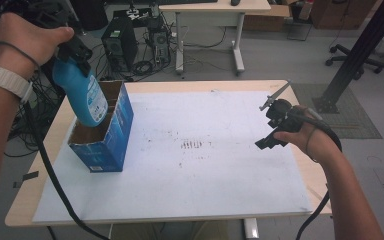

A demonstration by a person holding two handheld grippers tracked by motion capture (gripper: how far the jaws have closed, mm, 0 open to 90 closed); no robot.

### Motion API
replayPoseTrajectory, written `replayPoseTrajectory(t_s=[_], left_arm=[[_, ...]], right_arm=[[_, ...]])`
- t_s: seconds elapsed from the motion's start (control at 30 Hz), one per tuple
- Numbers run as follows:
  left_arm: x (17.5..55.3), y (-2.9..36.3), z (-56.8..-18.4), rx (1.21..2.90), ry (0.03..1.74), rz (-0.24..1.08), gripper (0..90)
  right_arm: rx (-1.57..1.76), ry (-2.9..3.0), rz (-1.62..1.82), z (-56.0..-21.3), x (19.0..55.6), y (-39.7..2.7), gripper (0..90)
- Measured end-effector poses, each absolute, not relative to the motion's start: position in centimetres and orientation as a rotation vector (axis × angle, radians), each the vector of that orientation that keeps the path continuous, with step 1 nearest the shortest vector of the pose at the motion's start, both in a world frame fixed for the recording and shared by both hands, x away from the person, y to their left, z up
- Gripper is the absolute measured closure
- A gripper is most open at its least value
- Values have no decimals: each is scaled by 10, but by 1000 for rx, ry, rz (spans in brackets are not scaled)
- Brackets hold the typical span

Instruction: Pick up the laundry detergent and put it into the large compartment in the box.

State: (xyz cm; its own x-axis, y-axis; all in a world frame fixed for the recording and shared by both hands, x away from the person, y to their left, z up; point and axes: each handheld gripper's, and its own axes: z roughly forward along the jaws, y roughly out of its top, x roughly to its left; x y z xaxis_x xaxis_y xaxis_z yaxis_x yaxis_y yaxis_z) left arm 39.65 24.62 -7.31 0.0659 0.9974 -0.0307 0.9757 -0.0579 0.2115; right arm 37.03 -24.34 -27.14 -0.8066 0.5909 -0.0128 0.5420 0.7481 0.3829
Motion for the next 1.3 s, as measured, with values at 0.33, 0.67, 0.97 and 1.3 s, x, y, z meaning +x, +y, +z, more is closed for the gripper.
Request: replayPoseTrajectory(t_s=[0.33,0.67,0.97,1.3], left_arm=[[399,254,-82,2138,2052,195,374],[402,261,-96,2134,2063,180,374],[405,267,-111,2136,2076,176,374],[411,270,-129,2136,2080,168,374]], right_arm=[[926,2810,552,-274,369,-246,116],[928,2813,548,-274,370,-246,116],[932,2815,544,-275,370,-246,116],[940,2813,542,-274,370,-247,116]])
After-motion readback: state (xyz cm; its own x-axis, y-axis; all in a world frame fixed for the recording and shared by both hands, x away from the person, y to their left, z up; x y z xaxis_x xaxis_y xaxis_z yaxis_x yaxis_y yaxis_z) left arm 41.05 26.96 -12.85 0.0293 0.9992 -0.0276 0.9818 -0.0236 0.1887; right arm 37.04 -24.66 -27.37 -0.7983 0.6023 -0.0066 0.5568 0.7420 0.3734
